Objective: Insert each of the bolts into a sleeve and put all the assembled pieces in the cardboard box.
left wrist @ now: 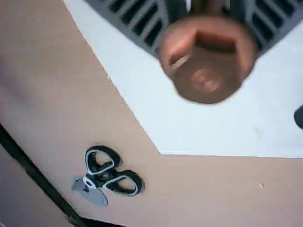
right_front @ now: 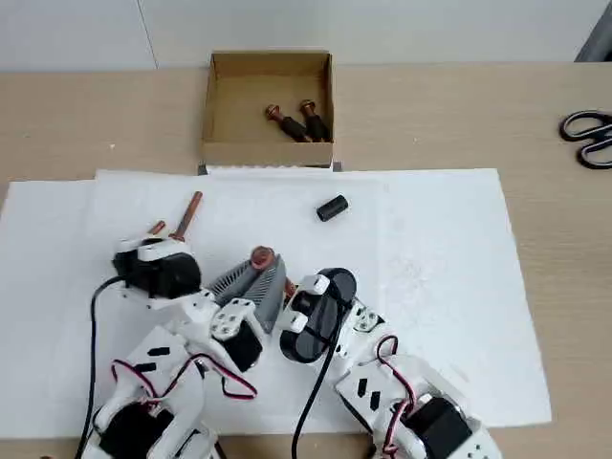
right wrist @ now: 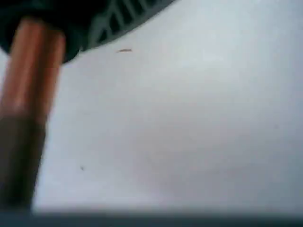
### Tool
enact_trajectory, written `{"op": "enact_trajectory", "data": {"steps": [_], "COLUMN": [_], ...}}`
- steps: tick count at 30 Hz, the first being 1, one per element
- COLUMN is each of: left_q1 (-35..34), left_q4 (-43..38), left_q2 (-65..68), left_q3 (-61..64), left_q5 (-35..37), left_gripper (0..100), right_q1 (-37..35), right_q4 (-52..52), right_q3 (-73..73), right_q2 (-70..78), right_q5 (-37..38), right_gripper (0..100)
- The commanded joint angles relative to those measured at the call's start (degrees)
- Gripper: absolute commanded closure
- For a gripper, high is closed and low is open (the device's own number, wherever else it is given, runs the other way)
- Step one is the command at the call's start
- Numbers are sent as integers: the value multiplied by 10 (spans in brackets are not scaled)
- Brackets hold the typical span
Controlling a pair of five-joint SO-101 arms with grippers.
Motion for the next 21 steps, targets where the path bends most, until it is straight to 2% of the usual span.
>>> {"op": "enact_trajectory", "data": {"steps": [1,8,15,21], "left_q1": [7,9,75,76], "left_q4": [-18,-16,-15,-15], "left_q2": [-5,-4,-4,-5], "left_q3": [-3,8,49,75], "left_q5": [2,2,-2,-2], "left_gripper": [995,995,995,995], "right_q1": [-5,-5,-5,-4], "right_q4": [-18,-28,-74,-74], "right_q3": [-6,-10,-9,-9], "right_q2": [-5,-5,-5,-5], "right_q5": [6,8,47,47], "right_gripper": [996,996,996,996]}}
